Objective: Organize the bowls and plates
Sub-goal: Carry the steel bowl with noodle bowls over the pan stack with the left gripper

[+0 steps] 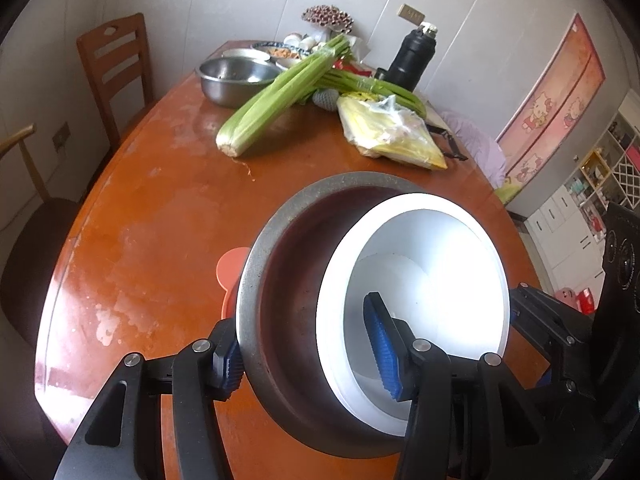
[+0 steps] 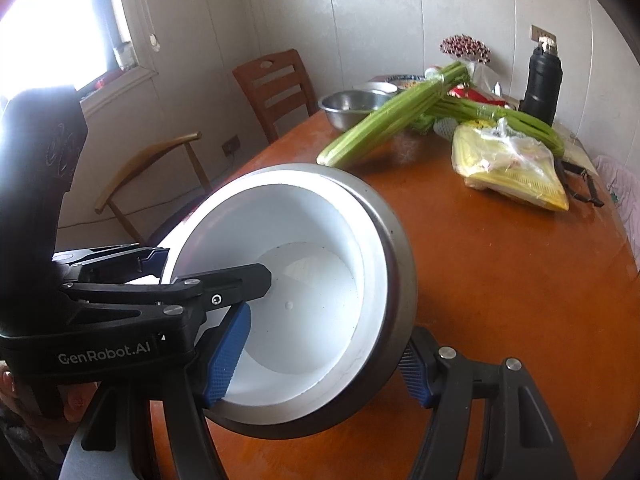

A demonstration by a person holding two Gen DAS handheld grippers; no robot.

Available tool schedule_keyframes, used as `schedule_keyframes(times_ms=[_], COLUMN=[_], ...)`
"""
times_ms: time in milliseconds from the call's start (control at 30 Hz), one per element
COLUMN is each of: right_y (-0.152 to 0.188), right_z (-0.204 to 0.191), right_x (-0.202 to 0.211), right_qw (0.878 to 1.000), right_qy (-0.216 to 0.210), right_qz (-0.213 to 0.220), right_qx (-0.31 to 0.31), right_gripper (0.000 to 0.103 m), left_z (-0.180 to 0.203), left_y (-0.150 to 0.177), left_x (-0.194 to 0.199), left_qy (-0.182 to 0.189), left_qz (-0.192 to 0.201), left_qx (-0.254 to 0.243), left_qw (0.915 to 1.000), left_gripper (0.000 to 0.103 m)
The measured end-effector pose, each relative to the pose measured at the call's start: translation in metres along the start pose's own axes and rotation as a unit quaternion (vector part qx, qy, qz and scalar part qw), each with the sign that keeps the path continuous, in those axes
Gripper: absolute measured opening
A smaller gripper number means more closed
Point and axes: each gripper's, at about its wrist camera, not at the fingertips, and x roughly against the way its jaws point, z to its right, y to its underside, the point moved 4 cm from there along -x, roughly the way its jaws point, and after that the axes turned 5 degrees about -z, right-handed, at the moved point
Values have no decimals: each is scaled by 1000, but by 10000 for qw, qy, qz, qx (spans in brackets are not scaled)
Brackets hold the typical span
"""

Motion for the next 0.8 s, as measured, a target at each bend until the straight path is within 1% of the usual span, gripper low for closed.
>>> schedule_keyframes(times_ms=[367,633,800], right_y=[3,3,4], right_z=[9,12,13], right_x=[-26,-36,-40], right_qw=[9995,9992,9992], right_qy=[90,61,96], right_qz=[-271,-339,-342], right_qx=[-105,-176,-176], right_gripper=[68,68,68], left_z=[-7,-11,-13], left_y=[3,2,2], left_x=[-32,-40,-44], left_qy=[97,51,101], left_qz=[-229,-230,-250], left_qx=[60,58,93], left_qw=[9997,9997,9996], left_gripper=[54,54,54])
